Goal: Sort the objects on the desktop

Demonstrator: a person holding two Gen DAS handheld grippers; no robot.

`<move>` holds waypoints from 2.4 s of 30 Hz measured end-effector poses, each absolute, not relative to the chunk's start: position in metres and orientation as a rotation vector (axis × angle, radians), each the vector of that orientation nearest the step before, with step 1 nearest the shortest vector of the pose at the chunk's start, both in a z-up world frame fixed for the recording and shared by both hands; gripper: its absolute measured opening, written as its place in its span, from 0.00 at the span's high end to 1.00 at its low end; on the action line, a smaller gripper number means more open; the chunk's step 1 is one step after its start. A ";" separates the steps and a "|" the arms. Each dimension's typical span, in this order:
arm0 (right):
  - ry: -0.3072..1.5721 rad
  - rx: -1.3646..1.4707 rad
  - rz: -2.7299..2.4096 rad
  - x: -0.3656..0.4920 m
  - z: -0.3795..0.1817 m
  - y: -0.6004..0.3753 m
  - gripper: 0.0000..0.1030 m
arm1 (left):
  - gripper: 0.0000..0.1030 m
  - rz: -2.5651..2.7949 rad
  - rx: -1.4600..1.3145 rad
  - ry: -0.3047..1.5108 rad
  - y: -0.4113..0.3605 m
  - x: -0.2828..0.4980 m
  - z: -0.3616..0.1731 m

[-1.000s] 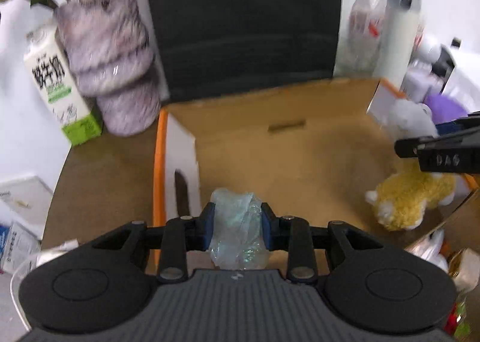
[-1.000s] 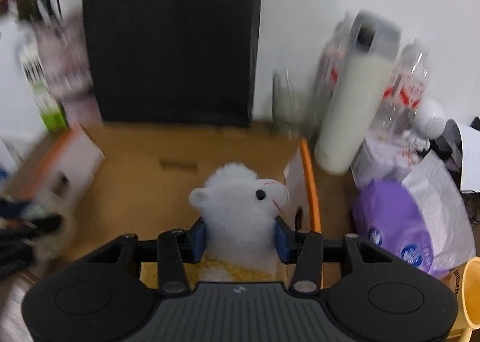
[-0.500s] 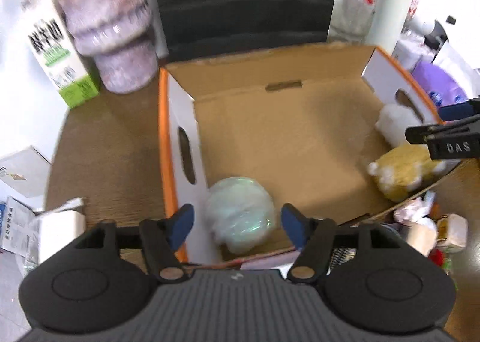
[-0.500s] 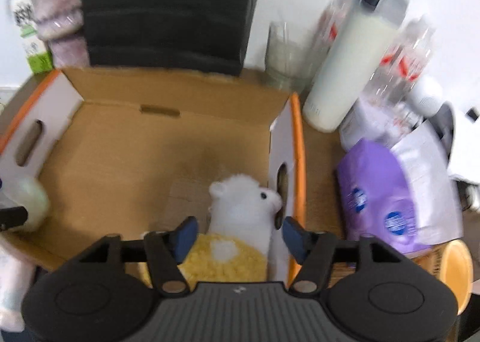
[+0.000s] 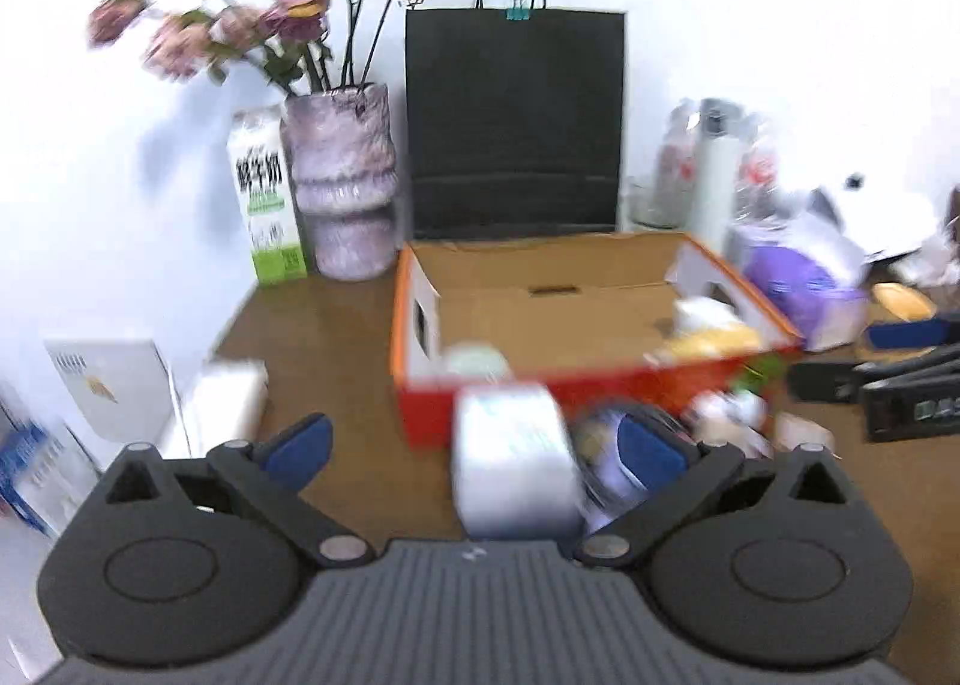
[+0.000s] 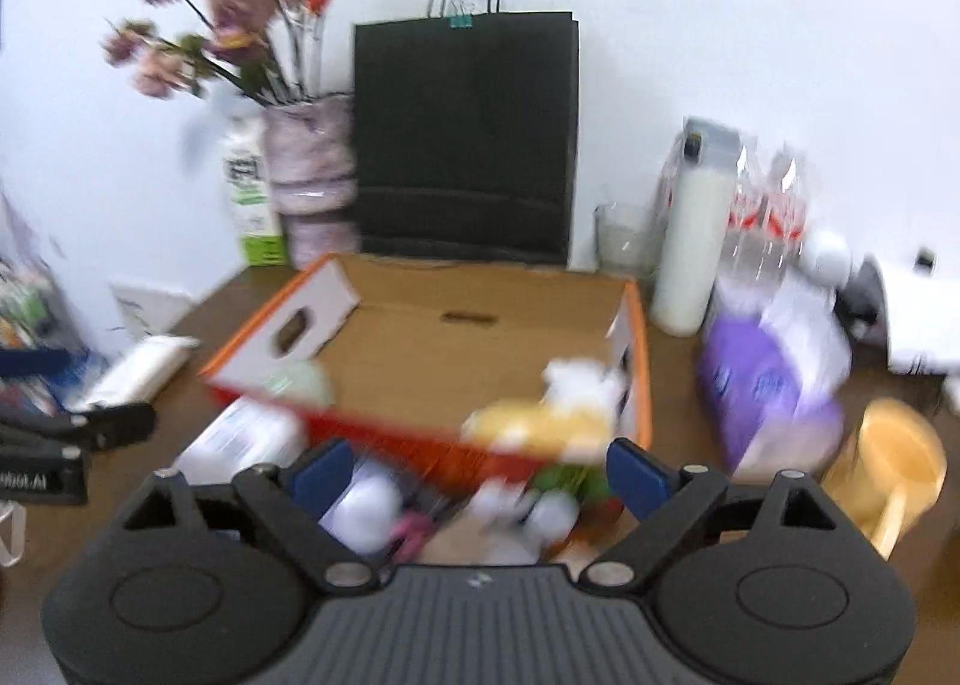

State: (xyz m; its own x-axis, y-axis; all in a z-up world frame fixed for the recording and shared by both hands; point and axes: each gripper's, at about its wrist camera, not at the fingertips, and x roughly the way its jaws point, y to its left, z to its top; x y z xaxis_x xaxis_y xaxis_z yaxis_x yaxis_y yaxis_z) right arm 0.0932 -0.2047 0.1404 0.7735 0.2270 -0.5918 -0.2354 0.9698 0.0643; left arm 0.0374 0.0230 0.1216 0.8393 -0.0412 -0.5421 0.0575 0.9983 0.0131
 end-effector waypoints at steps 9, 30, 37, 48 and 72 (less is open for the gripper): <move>0.585 0.040 0.256 -0.035 0.059 -0.212 0.11 | 0.00 -0.180 -0.021 0.604 0.001 -0.053 0.035; 0.602 -0.009 0.217 -0.078 0.018 -0.197 0.08 | 0.00 -0.106 -0.001 0.661 -0.005 -0.063 0.005; 0.625 0.030 0.217 -0.074 0.018 -0.203 0.08 | 0.00 -0.115 -0.001 0.650 -0.005 -0.064 0.006; 0.628 0.085 0.234 -0.032 0.037 -0.228 0.11 | 0.00 -0.102 0.037 0.539 -0.002 -0.013 0.027; 0.611 0.020 0.248 0.041 0.044 -0.215 0.70 | 0.35 0.010 -0.003 0.505 0.009 0.036 0.059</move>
State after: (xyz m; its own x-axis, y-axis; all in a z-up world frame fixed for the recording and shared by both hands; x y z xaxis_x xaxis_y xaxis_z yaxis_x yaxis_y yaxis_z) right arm 0.0415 -0.2154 0.0437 0.7904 0.2365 -0.5650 -0.2249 0.9701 0.0915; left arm 0.0362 0.0090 0.0591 0.8749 0.0085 -0.4842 -0.0099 1.0000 -0.0003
